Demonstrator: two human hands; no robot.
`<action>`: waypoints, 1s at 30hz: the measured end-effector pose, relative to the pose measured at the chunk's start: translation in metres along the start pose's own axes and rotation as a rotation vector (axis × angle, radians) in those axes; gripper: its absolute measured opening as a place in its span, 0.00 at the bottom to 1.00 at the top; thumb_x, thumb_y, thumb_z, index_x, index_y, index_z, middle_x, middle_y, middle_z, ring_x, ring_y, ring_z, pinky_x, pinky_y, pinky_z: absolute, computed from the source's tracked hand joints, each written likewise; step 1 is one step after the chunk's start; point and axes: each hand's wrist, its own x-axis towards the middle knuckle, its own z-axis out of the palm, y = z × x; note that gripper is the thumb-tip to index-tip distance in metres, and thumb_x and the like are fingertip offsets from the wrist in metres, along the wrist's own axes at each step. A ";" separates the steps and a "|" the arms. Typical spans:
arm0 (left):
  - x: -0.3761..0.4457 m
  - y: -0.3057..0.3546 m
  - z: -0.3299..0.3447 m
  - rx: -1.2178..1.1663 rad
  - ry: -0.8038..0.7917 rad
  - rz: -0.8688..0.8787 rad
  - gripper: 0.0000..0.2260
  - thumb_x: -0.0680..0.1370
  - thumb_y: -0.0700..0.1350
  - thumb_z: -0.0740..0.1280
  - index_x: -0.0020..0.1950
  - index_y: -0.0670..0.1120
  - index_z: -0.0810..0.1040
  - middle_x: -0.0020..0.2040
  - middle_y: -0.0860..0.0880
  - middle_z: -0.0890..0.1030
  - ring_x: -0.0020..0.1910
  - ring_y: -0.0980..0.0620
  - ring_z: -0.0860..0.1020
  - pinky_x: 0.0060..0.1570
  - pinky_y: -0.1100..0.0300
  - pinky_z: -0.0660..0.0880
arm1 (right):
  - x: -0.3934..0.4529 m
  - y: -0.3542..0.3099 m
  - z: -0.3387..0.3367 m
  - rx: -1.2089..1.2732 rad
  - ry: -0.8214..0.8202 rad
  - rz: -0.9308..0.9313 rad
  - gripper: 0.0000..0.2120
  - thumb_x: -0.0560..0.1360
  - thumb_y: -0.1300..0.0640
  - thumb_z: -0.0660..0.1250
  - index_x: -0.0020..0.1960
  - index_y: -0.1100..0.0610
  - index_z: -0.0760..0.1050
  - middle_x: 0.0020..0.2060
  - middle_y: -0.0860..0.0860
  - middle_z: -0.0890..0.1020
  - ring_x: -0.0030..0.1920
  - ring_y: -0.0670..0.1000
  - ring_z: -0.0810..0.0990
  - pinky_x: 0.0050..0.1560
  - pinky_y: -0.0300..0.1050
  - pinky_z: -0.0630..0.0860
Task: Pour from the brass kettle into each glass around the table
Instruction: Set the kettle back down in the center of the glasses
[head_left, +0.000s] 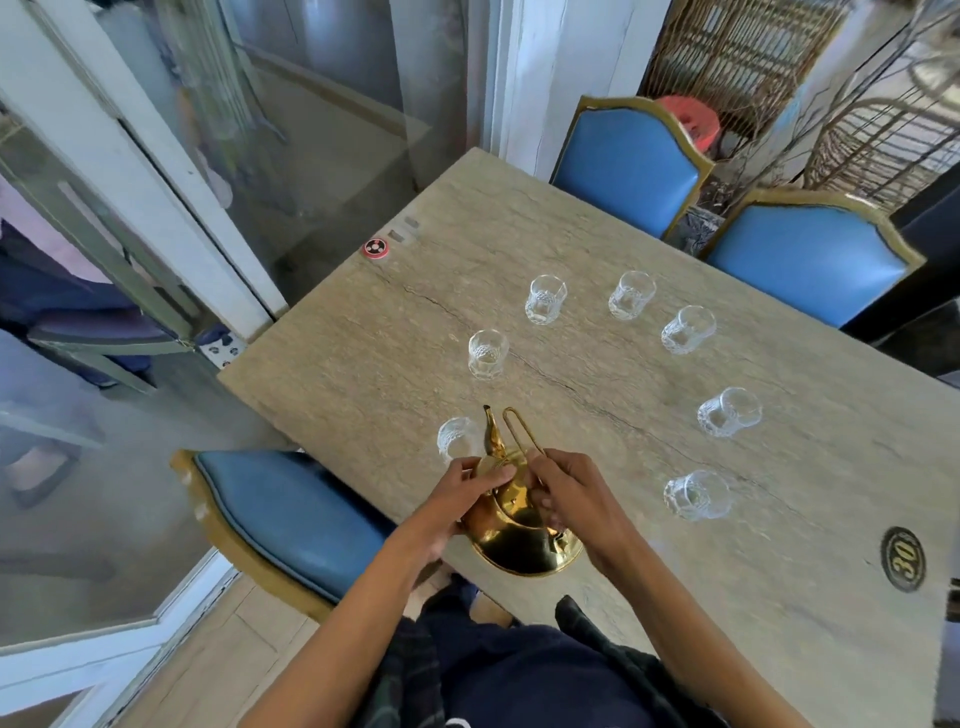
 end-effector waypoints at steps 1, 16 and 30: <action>0.002 0.005 0.003 0.025 -0.018 -0.001 0.44 0.69 0.64 0.81 0.80 0.53 0.70 0.70 0.47 0.82 0.63 0.49 0.82 0.51 0.52 0.81 | -0.002 0.001 -0.001 0.040 0.014 0.003 0.18 0.87 0.55 0.58 0.43 0.62 0.76 0.27 0.49 0.70 0.27 0.46 0.66 0.29 0.40 0.64; 0.073 0.033 0.068 0.605 -0.072 0.002 0.42 0.78 0.72 0.72 0.81 0.45 0.68 0.65 0.50 0.78 0.62 0.50 0.78 0.60 0.56 0.72 | 0.007 0.038 -0.033 0.344 0.362 0.037 0.17 0.87 0.57 0.59 0.48 0.67 0.77 0.32 0.53 0.78 0.33 0.52 0.77 0.38 0.43 0.76; 0.161 0.080 0.091 0.644 -0.072 -0.040 0.52 0.59 0.78 0.76 0.76 0.51 0.75 0.71 0.38 0.83 0.71 0.35 0.82 0.71 0.40 0.80 | 0.079 0.046 -0.056 0.534 0.515 0.021 0.14 0.87 0.59 0.58 0.49 0.63 0.78 0.35 0.56 0.80 0.38 0.52 0.80 0.43 0.43 0.78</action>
